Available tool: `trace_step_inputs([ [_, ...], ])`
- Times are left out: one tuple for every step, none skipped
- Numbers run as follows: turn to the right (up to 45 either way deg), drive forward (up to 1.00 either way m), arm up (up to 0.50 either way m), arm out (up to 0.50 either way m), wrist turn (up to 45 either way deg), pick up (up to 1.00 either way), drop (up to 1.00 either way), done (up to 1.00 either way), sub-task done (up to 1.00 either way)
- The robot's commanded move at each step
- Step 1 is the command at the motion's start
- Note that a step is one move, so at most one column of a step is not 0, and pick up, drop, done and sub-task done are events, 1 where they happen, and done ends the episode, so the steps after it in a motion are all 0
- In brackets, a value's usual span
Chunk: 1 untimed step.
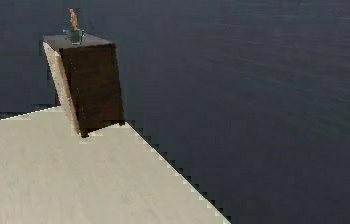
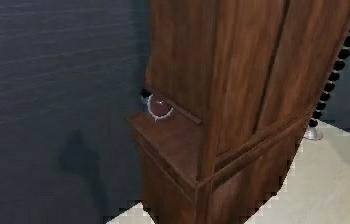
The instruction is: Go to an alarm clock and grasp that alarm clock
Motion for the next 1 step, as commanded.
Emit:
trace_step_inputs([
  [45.0, 0.00, 0.00, 0.00, 0.0, 0.00, 0.00, 0.00, 0.00],
])
